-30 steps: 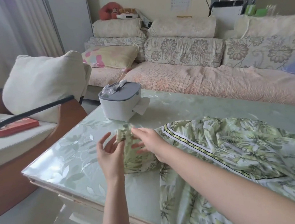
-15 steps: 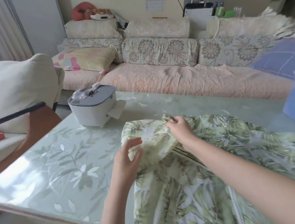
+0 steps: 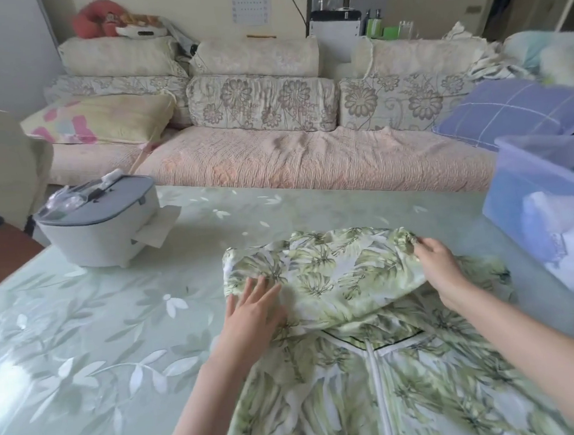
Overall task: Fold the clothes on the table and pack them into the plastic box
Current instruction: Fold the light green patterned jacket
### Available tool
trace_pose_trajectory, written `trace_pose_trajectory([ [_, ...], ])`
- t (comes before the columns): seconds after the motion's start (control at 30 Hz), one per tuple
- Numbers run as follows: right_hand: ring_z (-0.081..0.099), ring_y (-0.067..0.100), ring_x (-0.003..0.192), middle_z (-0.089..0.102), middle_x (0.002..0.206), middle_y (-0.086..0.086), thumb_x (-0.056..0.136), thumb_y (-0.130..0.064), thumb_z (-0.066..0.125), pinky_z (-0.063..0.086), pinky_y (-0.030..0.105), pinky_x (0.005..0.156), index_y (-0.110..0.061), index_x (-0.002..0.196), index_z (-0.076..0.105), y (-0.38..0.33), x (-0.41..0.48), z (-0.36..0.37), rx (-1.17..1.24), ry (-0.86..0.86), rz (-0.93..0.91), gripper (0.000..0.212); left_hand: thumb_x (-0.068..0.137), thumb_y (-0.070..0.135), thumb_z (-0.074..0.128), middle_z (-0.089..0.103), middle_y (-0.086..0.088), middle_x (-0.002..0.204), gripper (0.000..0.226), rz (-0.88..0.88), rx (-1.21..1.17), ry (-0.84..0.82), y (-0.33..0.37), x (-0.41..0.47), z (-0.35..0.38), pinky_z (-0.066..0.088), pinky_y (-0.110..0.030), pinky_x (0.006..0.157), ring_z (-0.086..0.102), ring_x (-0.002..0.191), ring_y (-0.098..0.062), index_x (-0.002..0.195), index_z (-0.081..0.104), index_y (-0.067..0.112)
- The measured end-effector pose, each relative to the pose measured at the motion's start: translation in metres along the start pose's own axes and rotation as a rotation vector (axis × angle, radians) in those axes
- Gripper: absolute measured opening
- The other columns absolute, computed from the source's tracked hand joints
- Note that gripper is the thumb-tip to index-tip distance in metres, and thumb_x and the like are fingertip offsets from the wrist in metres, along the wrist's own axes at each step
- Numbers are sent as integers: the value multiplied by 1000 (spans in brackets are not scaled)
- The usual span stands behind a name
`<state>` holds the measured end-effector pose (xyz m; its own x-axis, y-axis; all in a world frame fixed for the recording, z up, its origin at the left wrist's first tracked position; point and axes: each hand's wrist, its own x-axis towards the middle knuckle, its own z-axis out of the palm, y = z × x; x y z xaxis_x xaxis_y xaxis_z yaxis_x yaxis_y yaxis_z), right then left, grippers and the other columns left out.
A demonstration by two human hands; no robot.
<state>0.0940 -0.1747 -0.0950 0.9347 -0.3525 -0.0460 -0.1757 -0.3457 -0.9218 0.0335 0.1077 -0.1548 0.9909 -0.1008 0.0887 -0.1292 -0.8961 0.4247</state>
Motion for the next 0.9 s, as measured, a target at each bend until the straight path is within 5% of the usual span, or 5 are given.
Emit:
trace_pose_trajectory([
  [0.2, 53, 15, 84, 55, 85, 2, 77, -71, 55, 45, 36, 85, -20, 86, 54, 24, 18, -7, -34, -206, 188, 52, 101, 43, 29, -3, 1, 159, 52, 12, 196, -99, -2, 49, 1, -3, -46, 118, -8, 146, -20, 150, 14, 36],
  [0.33, 60, 25, 77, 64, 87, 17, 70, -40, 79, 41, 28, 64, 3, 86, 60, 25, 24, 1, -189, -159, 146, 50, 98, 44, 35, 6, 2, 159, 52, 64, 200, 57, -14, 67, 1, -7, -42, 117, -4, 146, -17, 148, 22, 34],
  [0.5, 37, 17, 57, 39, 60, 6, 87, -8, 53, 23, 28, 55, -11, 67, 46, 32, 29, -4, -148, -86, 85, 22, 101, 33, 36, 49, -5, 140, 41, -165, 231, 178, -41, 99, -17, 7, -45, 116, 27, 138, -23, 140, 41, 19],
  [0.67, 41, 18, 73, 47, 81, 10, 90, -9, 46, 26, 30, 62, -9, 81, 54, 42, 41, -16, -19, -65, 148, 12, 88, 37, 63, 69, -4, 87, 25, -7, 206, 295, -49, 115, -22, 25, -38, 100, 51, 95, -29, 86, 70, 13],
  [0.9, 52, 22, 116, 51, 134, 6, 94, -11, 51, 37, 26, 89, -7, 137, 45, 47, 29, -28, -306, -74, -73, 44, 87, 26, 64, 51, -13, 125, 34, -131, 287, 310, -22, 115, -4, 16, -40, 108, 37, 120, -32, 120, 61, 16],
])
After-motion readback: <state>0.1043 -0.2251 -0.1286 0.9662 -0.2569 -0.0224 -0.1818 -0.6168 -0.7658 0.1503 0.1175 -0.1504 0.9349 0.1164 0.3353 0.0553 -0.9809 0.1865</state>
